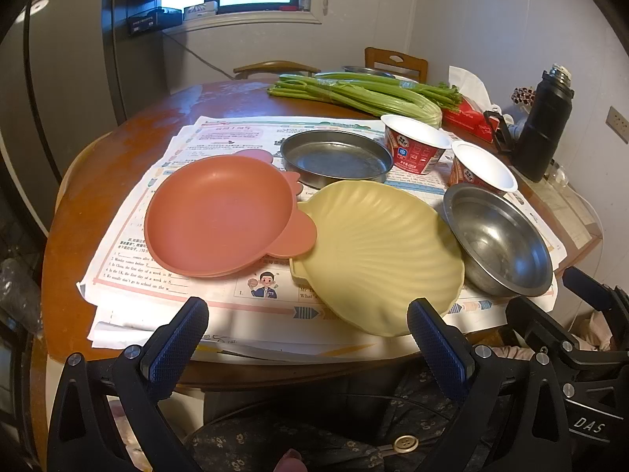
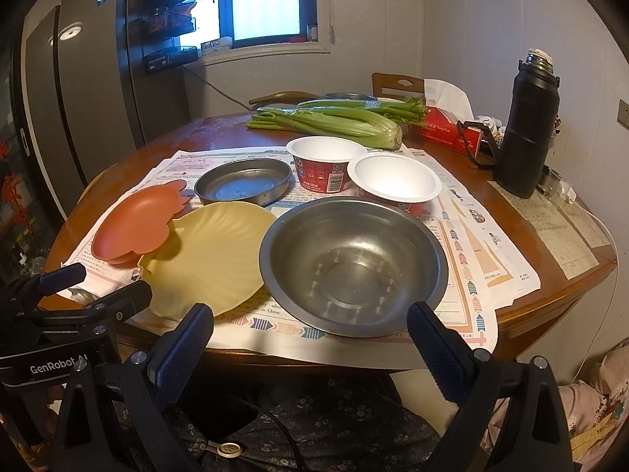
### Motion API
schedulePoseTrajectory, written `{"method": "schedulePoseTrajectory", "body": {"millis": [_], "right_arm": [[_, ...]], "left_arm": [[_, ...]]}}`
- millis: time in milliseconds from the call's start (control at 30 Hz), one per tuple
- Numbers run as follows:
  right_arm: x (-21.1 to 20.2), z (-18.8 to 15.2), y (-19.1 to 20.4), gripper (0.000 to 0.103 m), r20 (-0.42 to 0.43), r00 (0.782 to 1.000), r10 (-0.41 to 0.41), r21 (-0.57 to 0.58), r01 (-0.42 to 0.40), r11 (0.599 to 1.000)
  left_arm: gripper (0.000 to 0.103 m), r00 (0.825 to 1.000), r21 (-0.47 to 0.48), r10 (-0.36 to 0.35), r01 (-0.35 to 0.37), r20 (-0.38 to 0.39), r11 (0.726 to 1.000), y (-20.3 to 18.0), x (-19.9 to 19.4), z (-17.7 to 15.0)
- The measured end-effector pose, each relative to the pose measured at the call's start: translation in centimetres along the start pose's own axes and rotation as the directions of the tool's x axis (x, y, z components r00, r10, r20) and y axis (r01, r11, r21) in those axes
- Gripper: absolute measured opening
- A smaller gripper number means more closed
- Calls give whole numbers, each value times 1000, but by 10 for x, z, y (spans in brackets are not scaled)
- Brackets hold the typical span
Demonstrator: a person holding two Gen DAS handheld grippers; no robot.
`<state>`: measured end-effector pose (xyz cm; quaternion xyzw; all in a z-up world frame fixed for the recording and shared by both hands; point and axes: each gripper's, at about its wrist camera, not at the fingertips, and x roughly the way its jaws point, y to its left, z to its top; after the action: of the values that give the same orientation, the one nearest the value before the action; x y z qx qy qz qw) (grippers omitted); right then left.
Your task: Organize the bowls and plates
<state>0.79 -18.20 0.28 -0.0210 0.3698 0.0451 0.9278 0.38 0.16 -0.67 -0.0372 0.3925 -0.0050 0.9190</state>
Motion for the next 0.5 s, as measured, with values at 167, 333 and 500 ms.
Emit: {"method": "schedulePoseTrajectory", "body": {"millis": [167,333,500], "right_arm": [[1,0,-1,99,-5,1000,-1,5,1,1000],[3,-1,-1,99,-13,1000,5,10,-5,1000],[3,-2,-1,99,-11,1000,5,7,-5,1000]], "left_arm": [[101,1000,-2,0,0,1,1000,0,0,0],[101,1000,-5,-1,1,-1,1000,1,1,0],[101,1000,-9,-4,4,1,1000,2,2,0]]}}
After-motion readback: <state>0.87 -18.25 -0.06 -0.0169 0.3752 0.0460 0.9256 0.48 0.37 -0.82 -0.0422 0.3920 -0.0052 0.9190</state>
